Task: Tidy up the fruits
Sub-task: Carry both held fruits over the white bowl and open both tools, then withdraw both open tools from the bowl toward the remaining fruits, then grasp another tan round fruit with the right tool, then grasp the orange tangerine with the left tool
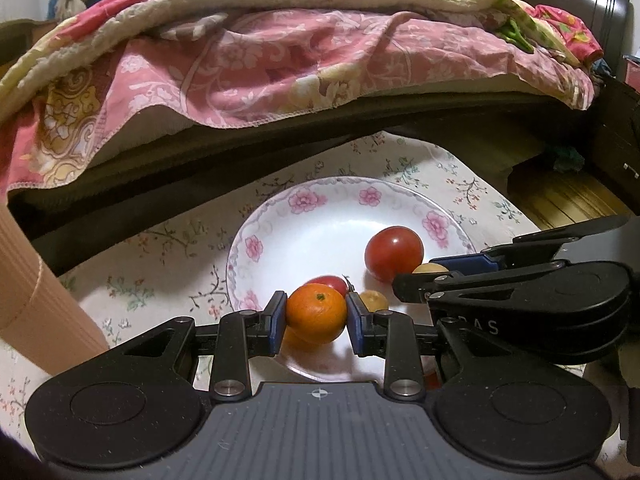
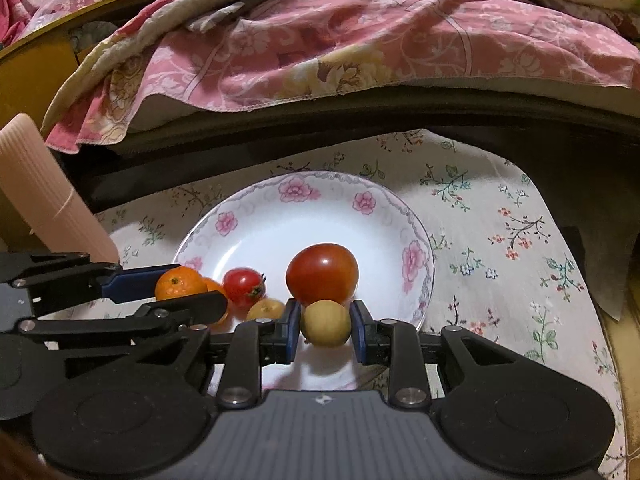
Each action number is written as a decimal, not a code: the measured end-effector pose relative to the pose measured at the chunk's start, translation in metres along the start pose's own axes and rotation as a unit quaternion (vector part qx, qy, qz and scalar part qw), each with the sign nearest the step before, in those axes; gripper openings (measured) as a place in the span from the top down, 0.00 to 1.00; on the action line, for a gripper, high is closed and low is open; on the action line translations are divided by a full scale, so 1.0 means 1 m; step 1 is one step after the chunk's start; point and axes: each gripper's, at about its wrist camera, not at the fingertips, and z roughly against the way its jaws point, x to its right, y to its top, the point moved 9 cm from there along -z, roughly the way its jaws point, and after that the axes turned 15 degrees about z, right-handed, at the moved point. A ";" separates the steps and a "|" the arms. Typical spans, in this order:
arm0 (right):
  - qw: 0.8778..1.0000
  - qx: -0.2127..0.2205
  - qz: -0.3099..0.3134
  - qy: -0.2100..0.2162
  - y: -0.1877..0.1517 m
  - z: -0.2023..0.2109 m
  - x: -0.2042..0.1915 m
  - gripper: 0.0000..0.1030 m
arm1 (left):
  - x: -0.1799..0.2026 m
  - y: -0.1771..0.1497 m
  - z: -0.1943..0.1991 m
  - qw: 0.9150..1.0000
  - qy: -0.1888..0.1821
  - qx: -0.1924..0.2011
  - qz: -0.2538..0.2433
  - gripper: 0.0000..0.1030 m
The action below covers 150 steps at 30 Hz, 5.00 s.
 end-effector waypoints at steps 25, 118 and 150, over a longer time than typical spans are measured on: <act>1.000 0.014 -0.021 -0.009 0.011 -0.002 0.010 0.69 | -0.005 0.014 -0.015 1.000 0.018 0.006 0.001 0.59; 0.996 -0.041 0.063 0.036 -0.049 0.023 -0.082 0.71 | -0.039 -0.082 0.071 0.998 0.048 -0.049 0.015 0.25; 0.997 -0.059 0.030 0.048 -0.064 0.040 -0.059 0.71 | -0.030 -0.069 0.018 0.999 0.027 -0.037 0.002 0.47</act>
